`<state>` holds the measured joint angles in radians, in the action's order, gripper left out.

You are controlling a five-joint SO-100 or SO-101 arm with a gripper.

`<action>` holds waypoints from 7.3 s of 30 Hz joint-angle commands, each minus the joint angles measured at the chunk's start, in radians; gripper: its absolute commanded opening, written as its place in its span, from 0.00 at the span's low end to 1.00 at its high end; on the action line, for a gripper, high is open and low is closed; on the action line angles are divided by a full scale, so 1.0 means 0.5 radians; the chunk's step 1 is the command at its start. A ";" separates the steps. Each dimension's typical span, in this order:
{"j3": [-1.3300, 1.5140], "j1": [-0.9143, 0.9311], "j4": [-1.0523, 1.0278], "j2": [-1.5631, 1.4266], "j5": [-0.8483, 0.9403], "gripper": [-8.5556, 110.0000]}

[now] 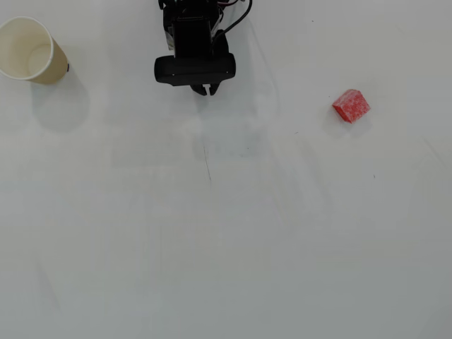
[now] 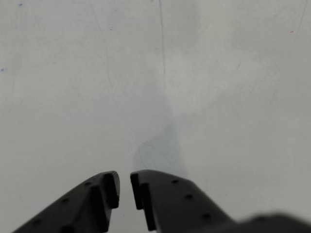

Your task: Pick up the cube and drop it in the cup.

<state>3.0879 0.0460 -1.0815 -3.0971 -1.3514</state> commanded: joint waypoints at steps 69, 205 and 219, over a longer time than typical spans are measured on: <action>0.071 -0.012 1.074 -0.086 -0.009 0.07; -0.537 -1.896 1.801 1.138 -0.012 0.39; -0.976 -1.853 2.071 1.868 -0.021 0.39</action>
<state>2.7903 -0.9004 -0.0874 -2.2028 -1.3514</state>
